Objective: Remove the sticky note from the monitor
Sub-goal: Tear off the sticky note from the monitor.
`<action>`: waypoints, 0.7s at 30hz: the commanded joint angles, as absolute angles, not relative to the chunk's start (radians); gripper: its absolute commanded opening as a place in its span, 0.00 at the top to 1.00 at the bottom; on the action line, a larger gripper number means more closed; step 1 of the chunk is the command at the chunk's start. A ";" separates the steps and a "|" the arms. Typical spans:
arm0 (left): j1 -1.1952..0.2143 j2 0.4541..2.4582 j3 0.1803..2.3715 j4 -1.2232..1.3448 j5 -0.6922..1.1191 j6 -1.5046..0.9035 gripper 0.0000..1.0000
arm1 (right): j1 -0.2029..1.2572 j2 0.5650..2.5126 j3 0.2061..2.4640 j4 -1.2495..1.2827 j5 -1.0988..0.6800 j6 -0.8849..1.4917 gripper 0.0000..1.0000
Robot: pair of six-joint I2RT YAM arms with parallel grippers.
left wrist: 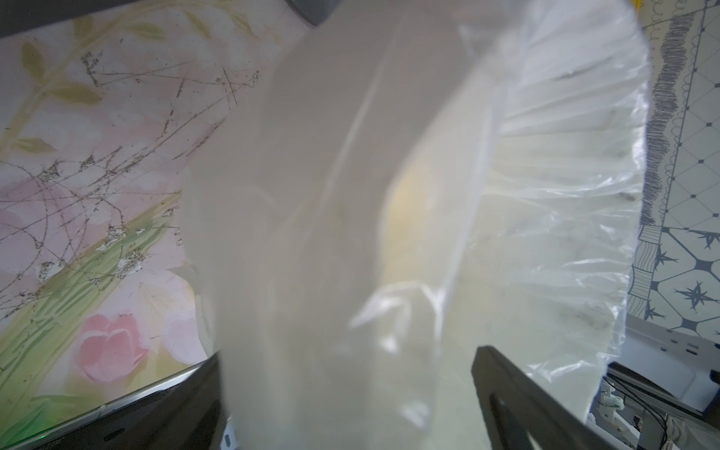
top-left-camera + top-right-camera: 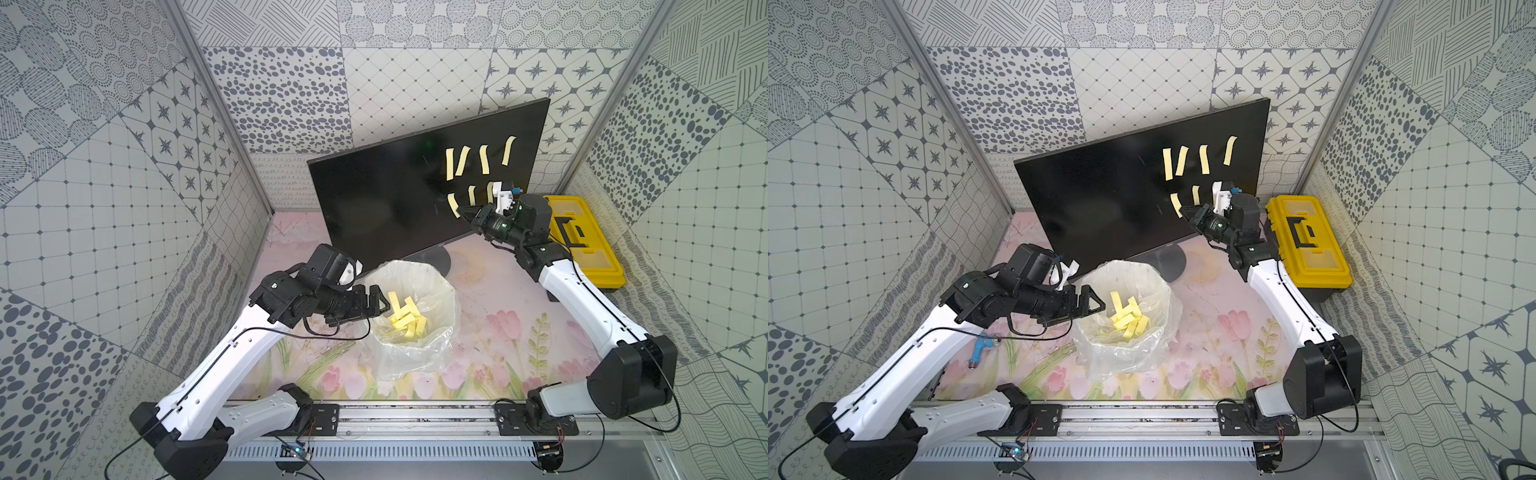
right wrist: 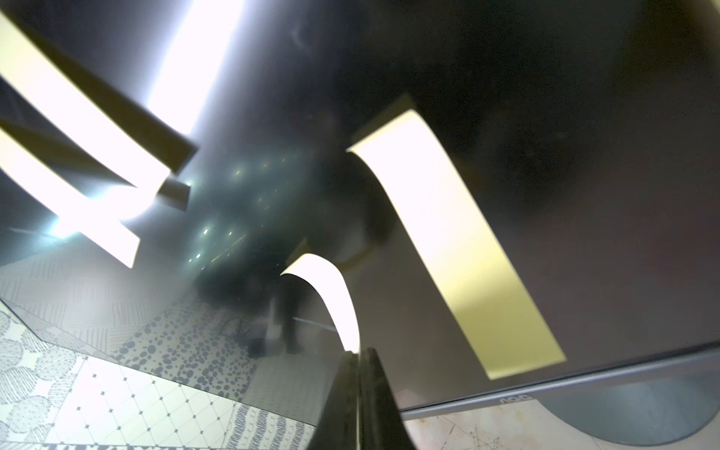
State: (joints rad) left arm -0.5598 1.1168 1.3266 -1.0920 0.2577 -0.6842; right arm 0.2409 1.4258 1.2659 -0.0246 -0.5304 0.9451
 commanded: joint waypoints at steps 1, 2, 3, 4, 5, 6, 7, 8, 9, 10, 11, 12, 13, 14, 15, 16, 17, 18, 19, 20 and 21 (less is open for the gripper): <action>-0.566 1.112 1.325 -1.083 0.253 -0.688 0.01 | 0.237 1.425 1.279 0.026 -0.545 0.944 1.00; -0.566 1.111 1.323 -1.083 0.252 -0.689 0.01 | 0.236 1.419 1.274 0.029 -0.546 0.946 1.00; -0.566 1.110 1.322 -1.083 0.250 -0.690 0.01 | 0.236 1.414 1.267 0.032 -0.547 0.948 1.00; -0.566 1.110 1.322 -1.083 0.249 -0.690 0.01 | 0.236 1.407 1.260 0.033 -0.549 0.950 1.00; -0.566 1.108 1.320 -1.084 0.249 -0.692 0.01 | 0.236 1.401 1.253 0.037 -0.552 0.956 1.00; -0.567 1.109 1.319 -1.084 0.248 -0.693 0.01 | 0.236 1.392 1.245 0.041 -0.556 0.959 1.00; -0.566 1.109 1.317 -1.084 0.248 -0.693 0.01 | 0.236 1.382 1.239 0.044 -0.558 0.962 1.00; -0.566 1.109 1.316 -1.084 0.248 -0.694 0.01 | 0.236 1.371 1.233 0.043 -0.560 0.965 1.00; -0.566 1.109 1.316 -1.084 0.248 -0.695 0.01 | 0.235 1.359 1.228 0.041 -0.561 0.964 1.00; -0.567 1.109 1.316 -1.084 0.247 -0.695 0.01 | 0.236 1.347 1.224 0.034 -0.563 0.962 1.00; -0.566 1.108 1.315 -1.083 0.247 -0.696 0.01 | 0.236 1.337 1.220 0.027 -0.563 0.959 1.00; -0.566 1.109 1.315 -1.083 0.247 -0.696 0.01 | 0.236 1.326 1.215 0.022 -0.563 0.957 1.00; -0.566 1.109 1.316 -1.081 0.247 -0.696 0.01 | 0.236 1.315 1.212 0.016 -0.562 0.956 1.00; -0.567 1.109 1.316 -1.081 0.247 -0.696 0.01 | 0.236 1.305 1.208 0.010 -0.561 0.955 1.00; -0.566 1.108 1.315 -1.080 0.246 -0.696 0.01 | 0.236 1.296 1.203 0.002 -0.562 0.954 1.00; -0.566 1.109 1.314 -1.080 0.246 -0.696 0.01 | 0.236 1.287 1.199 -0.002 -0.565 0.954 1.00; -0.565 1.109 1.314 -1.081 0.244 -0.696 0.01 | 0.236 1.279 1.194 -0.006 -0.570 0.954 1.00; -0.566 1.108 1.314 -1.081 0.243 -0.696 0.01 | 0.236 1.264 1.188 -0.011 -0.577 0.955 1.00; -0.566 1.106 1.312 -1.081 0.243 -0.697 0.01 | 0.237 1.251 1.180 -0.017 -0.585 0.957 1.00; -0.566 1.106 1.311 -1.080 0.242 -0.698 0.01 | 0.239 1.237 1.173 -0.024 -0.592 0.959 1.00; -0.566 1.105 1.310 -1.078 0.242 -0.700 0.01 | 0.243 1.222 1.168 -0.033 -0.598 0.959 1.00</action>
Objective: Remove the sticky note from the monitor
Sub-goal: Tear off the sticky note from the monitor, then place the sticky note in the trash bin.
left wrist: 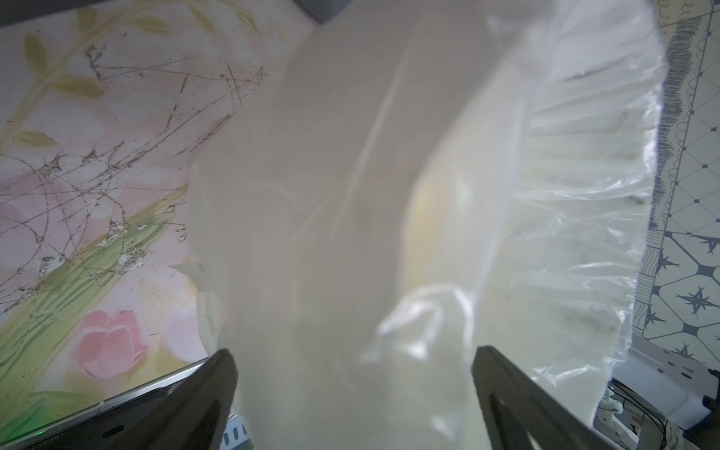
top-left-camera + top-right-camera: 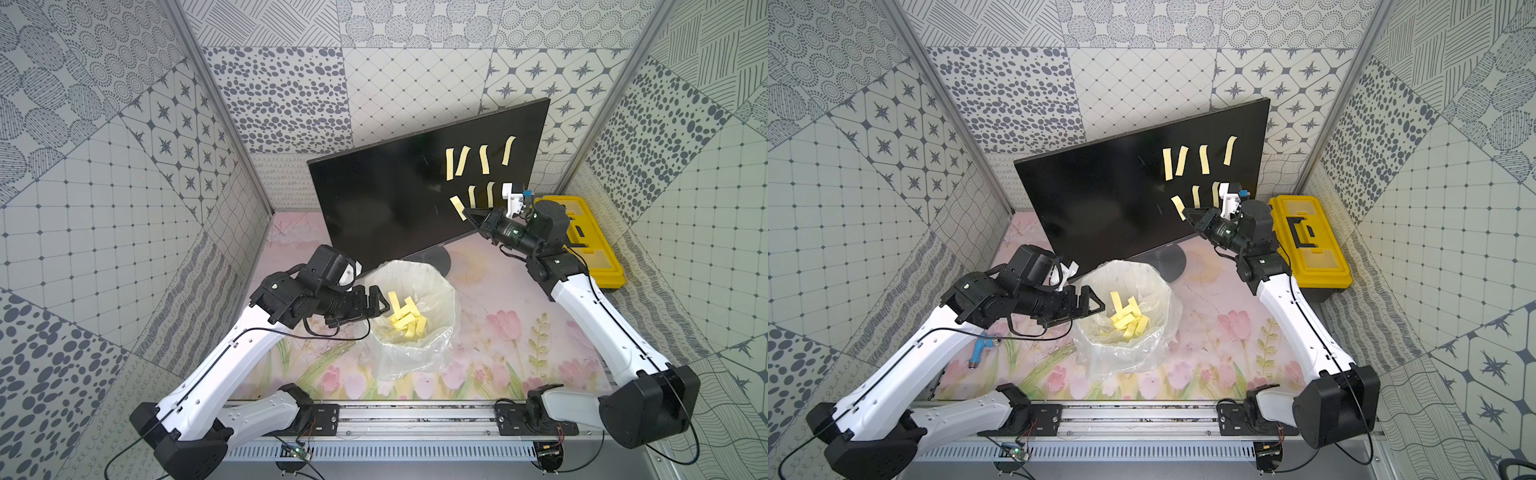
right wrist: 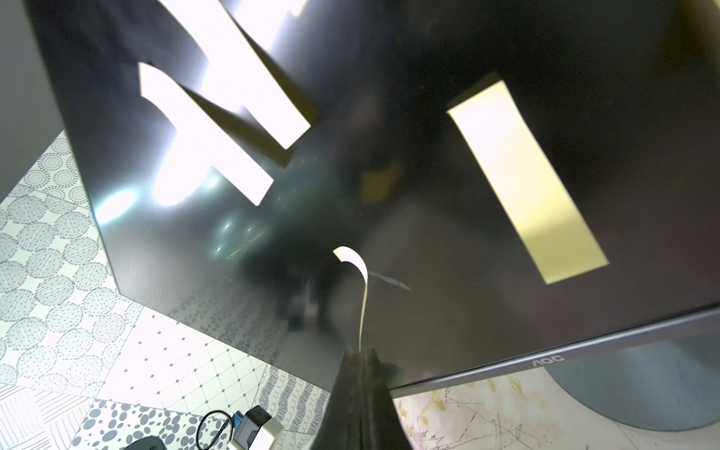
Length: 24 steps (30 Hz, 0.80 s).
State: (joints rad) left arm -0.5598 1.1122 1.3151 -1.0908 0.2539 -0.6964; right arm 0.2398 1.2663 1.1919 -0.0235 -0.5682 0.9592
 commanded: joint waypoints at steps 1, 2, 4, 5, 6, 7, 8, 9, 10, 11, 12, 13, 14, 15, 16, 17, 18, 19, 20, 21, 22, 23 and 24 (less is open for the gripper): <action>-0.565 1.105 1.310 -1.077 0.242 -0.702 0.01 | 0.249 1.209 1.166 -0.043 -0.605 0.952 1.00; -0.567 1.104 1.309 -1.075 0.242 -0.703 0.01 | 0.259 1.193 1.169 -0.068 -0.611 0.939 1.00; -0.566 1.102 1.310 -1.073 0.242 -0.704 0.01 | 0.286 1.170 1.188 -0.134 -0.619 0.899 1.00; -0.566 1.102 1.310 -1.073 0.242 -0.704 0.01 | 0.303 1.160 1.197 -0.173 -0.620 0.875 1.00; -0.567 1.101 1.310 -1.071 0.241 -0.705 0.01 | 0.328 1.150 1.207 -0.212 -0.617 0.851 1.00; -0.566 1.101 1.311 -1.070 0.240 -0.706 0.01 | 0.340 1.145 1.213 -0.237 -0.616 0.839 1.00; -0.566 1.101 1.311 -1.069 0.239 -0.707 0.01 | 0.371 1.139 1.221 -0.276 -0.615 0.815 1.00; -0.566 1.100 1.311 -1.068 0.237 -0.708 0.01 | 0.389 1.134 1.224 -0.297 -0.615 0.805 1.00; -0.566 1.099 1.312 -1.069 0.235 -0.709 0.01 | 0.416 1.130 1.228 -0.318 -0.613 0.792 1.00; -0.566 1.099 1.310 -1.067 0.234 -0.710 0.01 | 0.441 1.127 1.230 -0.341 -0.610 0.779 1.00; -0.566 1.099 1.310 -1.067 0.233 -0.710 0.01 | 0.467 1.125 1.235 -0.363 -0.606 0.765 1.00; -0.566 1.100 1.310 -1.067 0.233 -0.709 0.01 | 0.492 1.122 1.238 -0.383 -0.600 0.754 1.00; -0.566 1.101 1.310 -1.068 0.233 -0.710 0.01 | 0.527 1.122 1.245 -0.408 -0.590 0.736 1.00; -0.567 1.103 1.309 -1.067 0.233 -0.710 0.01 | 0.554 1.126 1.254 -0.431 -0.576 0.722 1.00; -0.566 1.104 1.309 -1.066 0.233 -0.709 0.01 | 0.583 1.130 1.263 -0.455 -0.563 0.706 1.00; -0.566 1.105 1.309 -1.064 0.234 -0.710 0.01 | 0.611 1.137 1.272 -0.479 -0.551 0.687 1.00; -0.565 1.106 1.309 -1.064 0.233 -0.710 0.01 | 0.635 1.146 1.283 -0.500 -0.535 0.671 1.00; -0.566 1.108 1.309 -1.063 0.234 -0.710 0.01 | 0.663 1.155 1.295 -0.523 -0.521 0.657 1.00; -0.566 1.109 1.310 -1.061 0.234 -0.711 0.01 | 0.684 1.165 1.304 -0.544 -0.508 0.639 1.00; -0.566 1.109 1.309 -1.061 0.234 -0.713 0.01 | 0.706 1.176 1.311 -0.564 -0.491 0.627 1.00; -0.566 1.110 1.310 -1.061 0.235 -0.713 0.01 | 0.727 1.185 1.316 -0.582 -0.478 0.613 1.00; -0.567 1.109 1.309 -1.060 0.234 -0.713 0.01 | 0.746 1.192 1.319 -0.598 -0.463 0.602 1.00; -0.568 1.108 1.309 -1.061 0.233 -0.714 0.01 | 0.760 1.198 1.318 -0.610 -0.452 0.594 1.00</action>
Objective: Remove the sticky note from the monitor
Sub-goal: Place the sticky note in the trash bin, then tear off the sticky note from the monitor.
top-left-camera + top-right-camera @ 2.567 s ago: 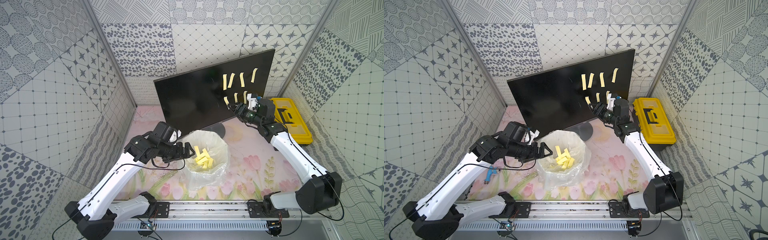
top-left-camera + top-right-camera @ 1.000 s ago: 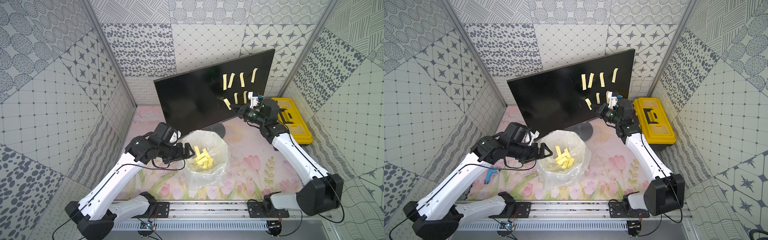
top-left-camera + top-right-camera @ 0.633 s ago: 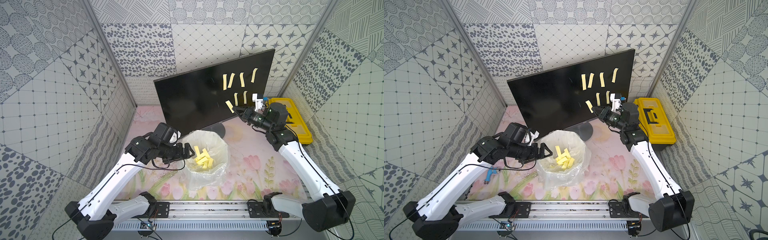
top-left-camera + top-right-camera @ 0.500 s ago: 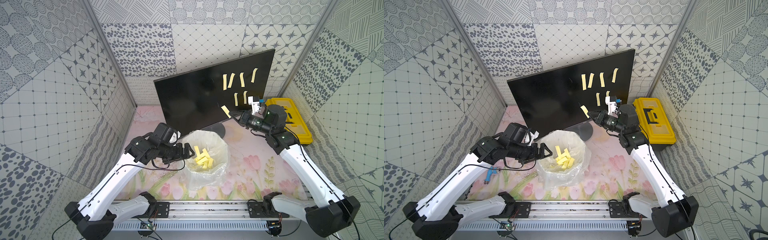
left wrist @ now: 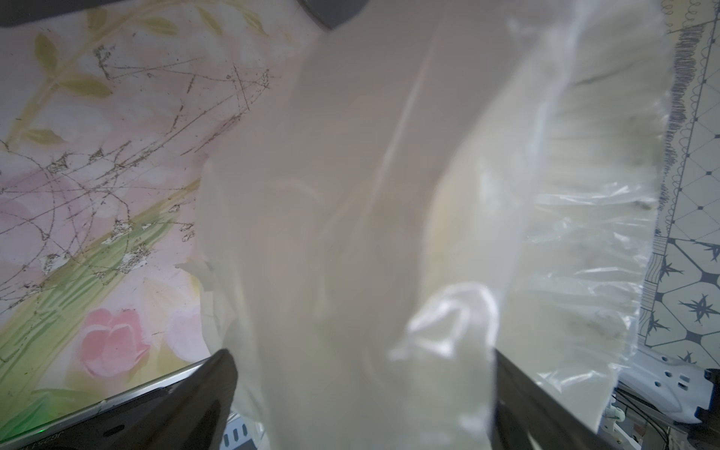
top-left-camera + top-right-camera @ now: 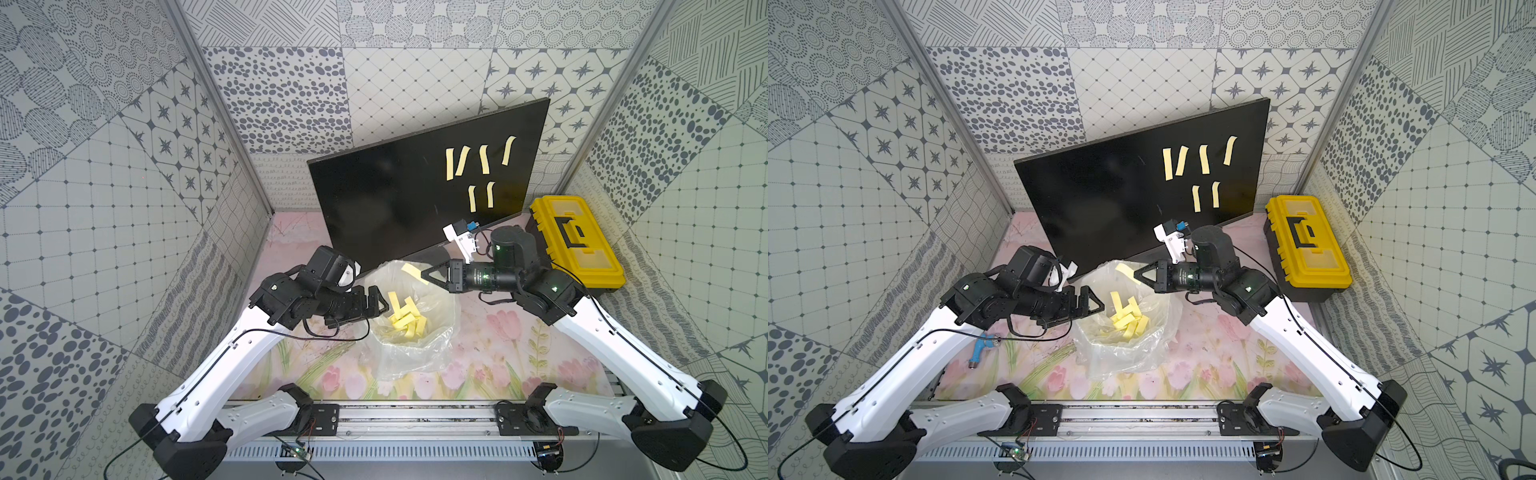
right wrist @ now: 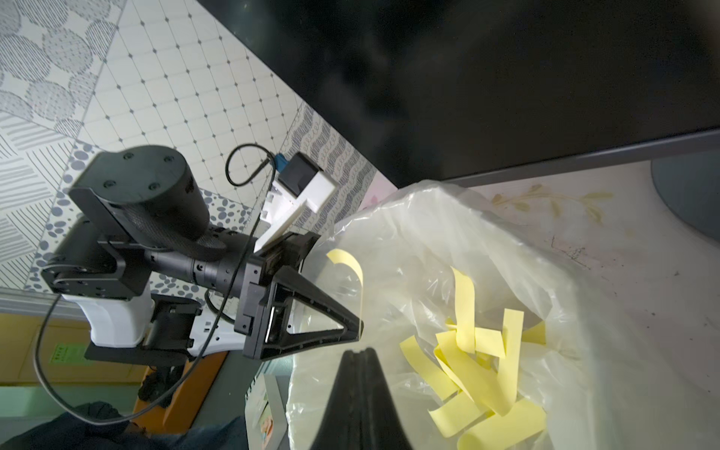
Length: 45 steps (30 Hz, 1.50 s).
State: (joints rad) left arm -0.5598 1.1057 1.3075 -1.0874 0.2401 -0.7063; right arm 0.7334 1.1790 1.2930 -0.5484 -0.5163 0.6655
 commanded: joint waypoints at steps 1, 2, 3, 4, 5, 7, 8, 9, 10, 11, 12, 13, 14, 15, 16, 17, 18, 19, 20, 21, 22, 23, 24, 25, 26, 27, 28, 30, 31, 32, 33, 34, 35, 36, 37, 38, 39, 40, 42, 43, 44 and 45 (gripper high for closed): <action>-0.568 1.107 1.306 -1.061 0.232 -0.715 0.01 | 0.771 1.205 1.318 -0.617 -0.445 0.588 1.00; -0.568 1.105 1.306 -1.061 0.230 -0.714 0.01 | 0.780 1.211 1.316 -0.625 -0.437 0.582 1.00; -0.568 1.106 1.305 -1.061 0.230 -0.715 0.01 | 0.788 1.217 1.316 -0.631 -0.430 0.578 1.00; -0.568 1.105 1.305 -1.060 0.230 -0.715 0.01 | 0.795 1.220 1.316 -0.636 -0.425 0.575 0.97; -0.567 1.104 1.305 -1.061 0.230 -0.716 0.01 | 0.799 1.225 1.316 -0.640 -0.420 0.571 0.93; -0.568 1.103 1.305 -1.062 0.229 -0.716 0.01 | 0.806 1.228 1.323 -0.642 -0.413 0.566 0.82; -0.567 1.102 1.305 -1.062 0.229 -0.716 0.01 | 0.807 1.228 1.328 -0.643 -0.413 0.565 0.76; -0.567 1.103 1.304 -1.062 0.229 -0.716 0.01 | 0.809 1.229 1.336 -0.643 -0.413 0.563 0.72; -0.568 1.104 1.304 -1.061 0.229 -0.716 0.01 | 0.809 1.231 1.346 -0.643 -0.414 0.560 0.67; -0.568 1.106 1.304 -1.061 0.230 -0.716 0.01 | 0.809 1.232 1.355 -0.644 -0.415 0.557 0.63; -0.568 1.106 1.303 -1.060 0.231 -0.716 0.01 | 0.809 1.235 1.366 -0.645 -0.415 0.555 0.61; -0.568 1.107 1.303 -1.059 0.232 -0.716 0.01 | 0.809 1.238 1.375 -0.648 -0.413 0.552 0.59; -0.567 1.106 1.302 -1.058 0.232 -0.716 0.01 | 0.809 1.239 1.385 -0.650 -0.412 0.549 0.57; -0.568 1.107 1.302 -1.057 0.232 -0.716 0.01 | 0.809 1.241 1.394 -0.649 -0.411 0.546 0.55; -0.567 1.106 1.301 -1.057 0.231 -0.717 0.01 | 0.809 1.243 1.404 -0.650 -0.409 0.544 0.52; -0.567 1.106 1.301 -1.057 0.231 -0.717 0.01 | 0.810 1.245 1.416 -0.648 -0.404 0.542 0.50; -0.568 1.106 1.299 -1.057 0.232 -0.718 0.01 | 0.809 1.247 1.428 -0.649 -0.396 0.539 0.47; -0.568 1.106 1.298 -1.056 0.232 -0.718 0.01 | 0.806 1.248 1.441 -0.649 -0.388 0.537 0.44; -0.568 1.104 1.298 -1.055 0.232 -0.718 0.01 | 0.801 1.252 1.454 -0.649 -0.381 0.536 0.40; -0.568 1.104 1.296 -1.055 0.233 -0.717 0.01 | 0.792 1.253 1.465 -0.647 -0.379 0.535 0.38; -0.567 1.103 1.296 -1.055 0.232 -0.717 0.01 | 0.777 1.254 1.475 -0.646 -0.380 0.535 0.35; -0.568 1.103 1.294 -1.055 0.232 -0.716 0.01 | 0.758 1.253 1.483 -0.643 -0.381 0.535 0.33; -0.567 1.103 1.294 -1.055 0.233 -0.716 0.01 | 0.725 1.249 1.488 -0.632 -0.379 0.538 0.29; -0.569 1.101 1.293 -1.054 0.232 -0.717 0.01 | 0.703 1.244 1.488 -0.617 -0.379 0.544 0.27; -0.569 1.100 1.292 -1.054 0.233 -0.718 0.01 | 0.672 1.237 1.484 -0.600 -0.390 0.554 0.26; -0.569 1.099 1.291 -1.053 0.234 -0.718 0.01 | 0.639 1.229 1.476 -0.574 -0.404 0.571 0.25; -0.568 1.098 1.291 -1.054 0.235 -0.718 0.01 | 0.603 1.221 1.464 -0.549 -0.416 0.591 0.23; -0.569 1.096 1.291 -1.055 0.232 -0.715 0.01 | 0.536 1.204 1.439 -0.503 -0.441 0.635 0.22; -0.569 1.094 1.292 -1.057 0.232 -0.715 0.01 | 0.502 1.199 1.425 -0.471 -0.452 0.655 0.22; -0.569 1.093 1.291 -1.058 0.230 -0.714 0.01 | 0.473 1.193 1.413 -0.449 -0.456 0.669 0.21; -0.569 1.093 1.291 -1.058 0.230 -0.714 0.01 | 0.447 1.187 1.402 -0.432 -0.457 0.680 0.21; -0.570 1.092 1.292 -1.056 0.230 -0.713 0.01 | 0.422 1.184 1.394 -0.415 -0.456 0.691 0.21; -0.569 1.092 1.291 -1.058 0.229 -0.714 0.01 | 0.398 1.179 1.378 -0.398 -0.454 0.704 0.21; -0.569 1.091 1.292 -1.058 0.229 -0.715 0.01 | 0.376 1.173 1.359 -0.376 -0.449 0.719 0.21; -0.569 1.091 1.292 -1.060 0.229 -0.715 0.01 | 0.351 1.165 1.346 -0.354 -0.448 0.741 0.21; -0.569 1.090 1.293 -1.060 0.229 -0.714 0.01 | 0.328 1.159 1.324 -0.322 -0.453 0.760 0.22; -0.568 1.090 1.294 -1.061 0.229 -0.715 0.01 | 0.301 1.154 1.298 -0.290 -0.456 0.791 0.22; -0.569 1.090 1.294 -1.061 0.229 -0.715 0.01 | 0.277 1.150 1.272 -0.260 -0.460 0.819 0.22; -0.569 1.089 1.295 -1.063 0.229 -0.714 0.01 | 0.236 1.148 1.218 -0.181 -0.472 0.874 0.22; -0.570 1.091 1.297 -1.066 0.229 -0.715 0.01 | 0.219 1.147 1.191 -0.140 -0.476 0.902 0.22; -0.570 1.092 1.298 -1.068 0.229 -0.713 0.01 | 0.198 1.150 1.156 -0.083 -0.480 0.944 0.22; -0.569 1.091 1.298 -1.069 0.227 -0.713 0.01 | 0.185 1.153 1.133 -0.045 -0.481 0.969 0.23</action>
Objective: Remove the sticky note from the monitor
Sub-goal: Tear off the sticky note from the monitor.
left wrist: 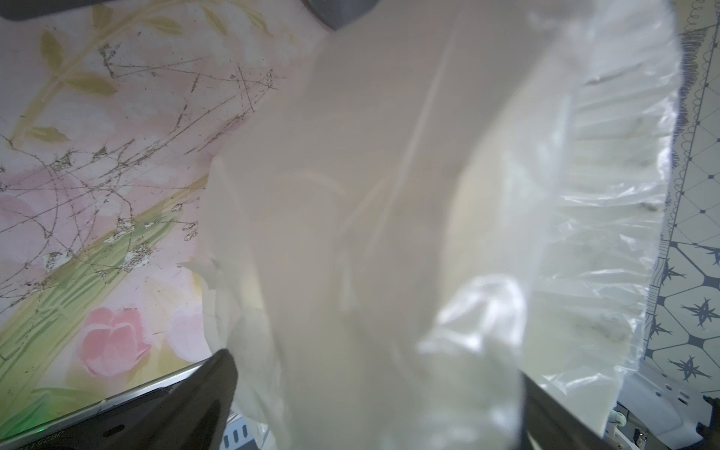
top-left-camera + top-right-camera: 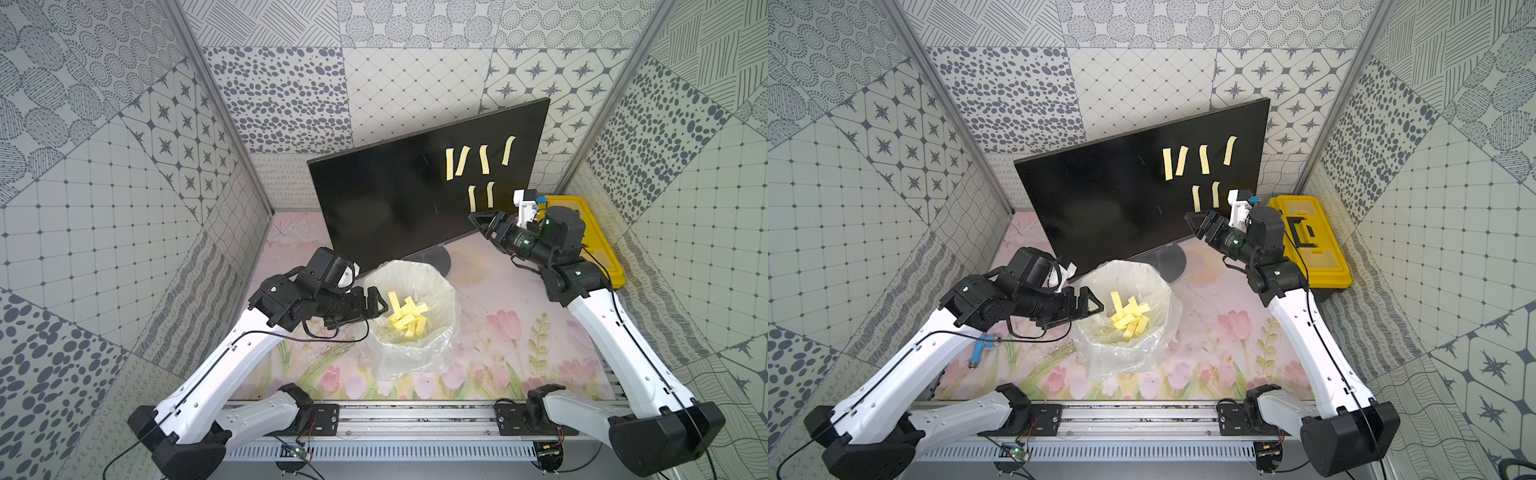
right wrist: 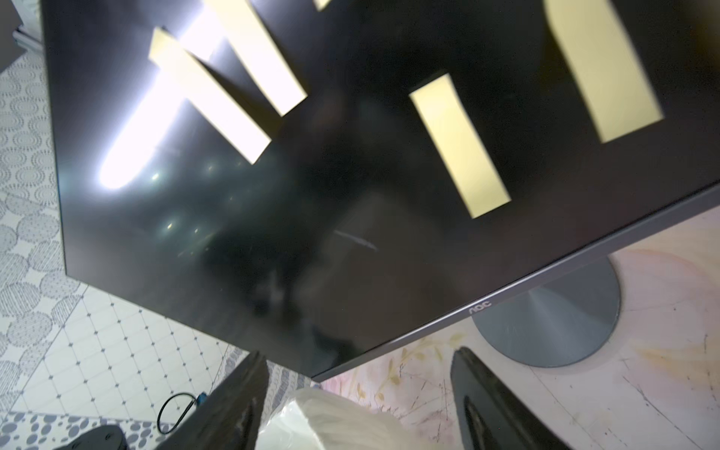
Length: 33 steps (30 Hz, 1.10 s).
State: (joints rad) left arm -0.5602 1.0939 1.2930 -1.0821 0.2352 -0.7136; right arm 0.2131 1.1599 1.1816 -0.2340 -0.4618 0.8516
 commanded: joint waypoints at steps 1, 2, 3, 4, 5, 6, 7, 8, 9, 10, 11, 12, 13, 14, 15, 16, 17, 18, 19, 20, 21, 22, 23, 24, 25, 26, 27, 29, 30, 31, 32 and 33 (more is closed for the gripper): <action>-0.570 1.091 1.301 -1.071 0.227 -0.712 0.01 | 0.174 1.161 1.115 -0.011 -0.483 0.994 0.23; -0.569 1.092 1.300 -1.071 0.227 -0.712 0.01 | 0.161 1.168 1.093 0.028 -0.487 1.019 0.23; -0.569 1.092 1.301 -1.072 0.227 -0.712 0.01 | 0.150 1.179 1.078 0.063 -0.488 1.037 0.23; -0.569 1.092 1.304 -1.072 0.227 -0.713 0.01 | 0.143 1.189 1.068 0.086 -0.489 1.050 0.24; -0.569 1.094 1.304 -1.073 0.229 -0.712 0.01 | 0.138 1.197 1.059 0.111 -0.489 1.061 0.24; -0.570 1.092 1.305 -1.073 0.229 -0.713 0.01 | 0.135 1.207 1.054 0.130 -0.487 1.068 0.24; -0.569 1.094 1.305 -1.073 0.229 -0.714 0.01 | 0.134 1.215 1.053 0.143 -0.487 1.073 0.25; -0.569 1.093 1.305 -1.073 0.229 -0.714 0.01 | 0.132 1.224 1.053 0.153 -0.486 1.076 0.25; -0.569 1.093 1.305 -1.073 0.229 -0.714 0.01 | 0.132 1.234 1.054 0.162 -0.487 1.077 0.25; -0.569 1.094 1.305 -1.073 0.227 -0.715 0.01 | 0.132 1.243 1.058 0.166 -0.487 1.080 0.26; -0.569 1.095 1.305 -1.072 0.228 -0.715 0.01 | 0.132 1.250 1.058 0.176 -0.487 1.082 0.26; -0.570 1.096 1.305 -1.072 0.228 -0.715 0.01 | 0.132 1.260 1.060 0.183 -0.486 1.086 0.26; -0.570 1.097 1.305 -1.073 0.229 -0.714 0.01 | 0.131 1.269 1.061 0.190 -0.488 1.089 0.27; -0.569 1.098 1.305 -1.072 0.230 -0.715 0.01 | 0.130 1.278 1.062 0.199 -0.488 1.092 0.27; -0.568 1.098 1.305 -1.072 0.230 -0.715 0.01 | 0.130 1.286 1.063 0.206 -0.488 1.097 0.28; -0.569 1.098 1.305 -1.072 0.230 -0.715 0.01 | 0.131 1.296 1.063 0.220 -0.487 1.106 0.28; -0.569 1.098 1.305 -1.071 0.230 -0.716 0.01 | 0.131 1.304 1.062 0.229 -0.485 1.109 0.28; -0.569 1.098 1.305 -1.071 0.231 -0.716 0.01 | 0.131 1.311 1.062 0.238 -0.485 1.114 0.28; -0.569 1.099 1.305 -1.071 0.231 -0.716 0.01 | 0.130 1.320 1.061 0.252 -0.485 1.119 0.29; -0.569 1.101 1.305 -1.070 0.232 -0.716 0.01 | 0.130 1.328 1.062 0.263 -0.485 1.125 0.29; -0.569 1.101 1.306 -1.071 0.234 -0.716 0.01 | 0.130 1.337 1.062 0.272 -0.485 1.129 0.29; -0.569 1.101 1.307 -1.073 0.233 -0.716 0.01 | 0.131 1.347 1.064 0.278 -0.486 1.131 0.29; -0.569 1.101 1.306 -1.073 0.234 -0.716 0.01 | 0.131 1.354 1.068 0.284 -0.488 1.135 0.30; -0.569 1.100 1.307 -1.072 0.233 -0.716 0.01 | 0.130 1.362 1.069 0.295 -0.489 1.140 0.30; -0.569 1.100 1.307 -1.072 0.233 -0.716 0.01 | 0.130 1.369 1.070 0.302 -0.490 1.142 0.31; -0.568 1.100 1.307 -1.072 0.232 -0.715 0.01 | 0.130 1.376 1.072 0.311 -0.492 1.145 0.32; -0.568 1.101 1.308 -1.073 0.232 -0.716 0.01 | 0.131 1.381 1.075 0.318 -0.495 1.148 0.32; -0.570 1.103 1.308 -1.074 0.234 -0.716 0.01 | 0.130 1.394 1.078 0.334 -0.498 1.155 0.33; -0.569 1.103 1.308 -1.074 0.234 -0.715 0.01 | 0.130 1.398 1.079 0.341 -0.501 1.157 0.34; -0.570 1.103 1.306 -1.074 0.233 -0.715 0.01 | 0.130 1.401 1.082 0.345 -0.505 1.158 0.34; -0.569 1.103 1.306 -1.075 0.233 -0.716 0.01 | 0.130 1.404 1.085 0.348 -0.508 1.159 0.34; -0.569 1.104 1.306 -1.075 0.232 -0.716 0.01 | 0.130 1.407 1.087 0.350 -0.509 1.158 0.34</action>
State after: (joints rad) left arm -0.5602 1.0992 1.2949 -1.0824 0.2352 -0.7136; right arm 0.1333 1.3998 1.0580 0.2687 -0.4927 1.1511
